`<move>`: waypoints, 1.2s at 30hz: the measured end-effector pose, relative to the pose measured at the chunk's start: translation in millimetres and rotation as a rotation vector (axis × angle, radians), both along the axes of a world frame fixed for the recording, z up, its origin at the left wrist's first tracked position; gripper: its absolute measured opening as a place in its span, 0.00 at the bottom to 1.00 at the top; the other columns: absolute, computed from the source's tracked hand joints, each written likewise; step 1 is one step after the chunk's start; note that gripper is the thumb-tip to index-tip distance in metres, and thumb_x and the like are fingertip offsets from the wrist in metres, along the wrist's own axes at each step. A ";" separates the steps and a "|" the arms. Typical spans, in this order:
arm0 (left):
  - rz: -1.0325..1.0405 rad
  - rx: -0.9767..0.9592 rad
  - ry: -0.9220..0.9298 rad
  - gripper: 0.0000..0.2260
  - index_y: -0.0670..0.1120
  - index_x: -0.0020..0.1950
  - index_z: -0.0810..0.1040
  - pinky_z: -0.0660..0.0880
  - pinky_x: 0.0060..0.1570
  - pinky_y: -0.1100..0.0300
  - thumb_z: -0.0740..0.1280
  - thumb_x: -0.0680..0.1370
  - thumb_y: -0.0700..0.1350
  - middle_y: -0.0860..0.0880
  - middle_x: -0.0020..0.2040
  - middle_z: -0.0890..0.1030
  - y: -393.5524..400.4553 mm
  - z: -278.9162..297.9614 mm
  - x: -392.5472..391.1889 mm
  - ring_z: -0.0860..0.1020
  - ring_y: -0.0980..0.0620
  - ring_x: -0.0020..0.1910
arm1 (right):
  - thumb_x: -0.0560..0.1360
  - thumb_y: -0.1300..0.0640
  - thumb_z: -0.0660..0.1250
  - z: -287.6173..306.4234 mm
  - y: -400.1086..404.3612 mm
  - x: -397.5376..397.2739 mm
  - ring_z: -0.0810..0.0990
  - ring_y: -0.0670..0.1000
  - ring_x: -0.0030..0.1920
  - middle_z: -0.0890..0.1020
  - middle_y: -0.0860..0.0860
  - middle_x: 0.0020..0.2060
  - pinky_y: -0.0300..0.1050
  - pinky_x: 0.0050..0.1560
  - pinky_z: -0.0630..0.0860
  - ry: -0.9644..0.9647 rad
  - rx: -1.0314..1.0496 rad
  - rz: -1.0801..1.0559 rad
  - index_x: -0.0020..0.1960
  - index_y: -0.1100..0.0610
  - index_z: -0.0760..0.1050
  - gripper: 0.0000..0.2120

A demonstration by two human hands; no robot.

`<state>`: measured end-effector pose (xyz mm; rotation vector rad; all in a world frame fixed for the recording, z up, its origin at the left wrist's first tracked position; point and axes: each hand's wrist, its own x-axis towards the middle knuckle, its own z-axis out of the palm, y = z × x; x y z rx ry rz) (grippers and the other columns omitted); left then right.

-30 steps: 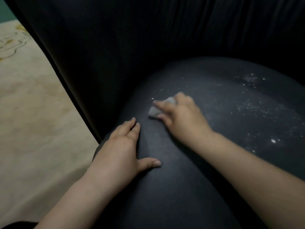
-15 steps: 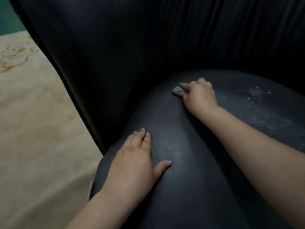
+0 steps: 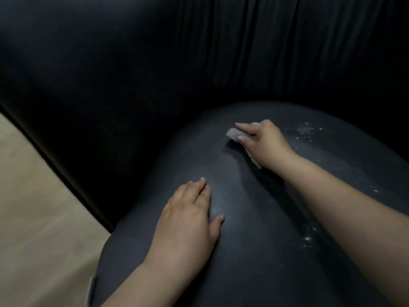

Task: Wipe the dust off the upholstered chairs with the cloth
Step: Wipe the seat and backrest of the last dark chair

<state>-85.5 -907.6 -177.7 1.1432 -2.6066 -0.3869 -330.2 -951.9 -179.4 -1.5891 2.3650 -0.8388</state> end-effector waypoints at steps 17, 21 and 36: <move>-0.120 0.041 -0.054 0.22 0.53 0.72 0.68 0.51 0.66 0.72 0.63 0.78 0.46 0.58 0.73 0.67 -23.0 1.1 -34.4 0.63 0.57 0.72 | 0.77 0.48 0.65 6.3 81.5 -22.8 0.66 0.55 0.59 0.67 0.48 0.50 0.44 0.62 0.63 0.094 0.006 -0.208 0.66 0.42 0.73 0.18; -0.149 0.019 -0.068 0.24 0.50 0.73 0.68 0.52 0.66 0.70 0.65 0.77 0.50 0.55 0.72 0.68 -23.9 3.7 -34.9 0.64 0.54 0.71 | 0.75 0.46 0.65 -6.5 124.9 39.0 0.64 0.49 0.52 0.64 0.45 0.46 0.42 0.55 0.65 0.068 -0.073 0.018 0.65 0.36 0.70 0.19; -0.300 0.047 -0.117 0.31 0.56 0.76 0.60 0.52 0.73 0.57 0.63 0.74 0.62 0.57 0.78 0.54 3.5 7.6 -33.7 0.52 0.53 0.76 | 0.75 0.47 0.67 -6.4 172.4 49.2 0.70 0.56 0.49 0.71 0.53 0.48 0.49 0.51 0.73 0.198 -0.014 0.058 0.66 0.42 0.73 0.20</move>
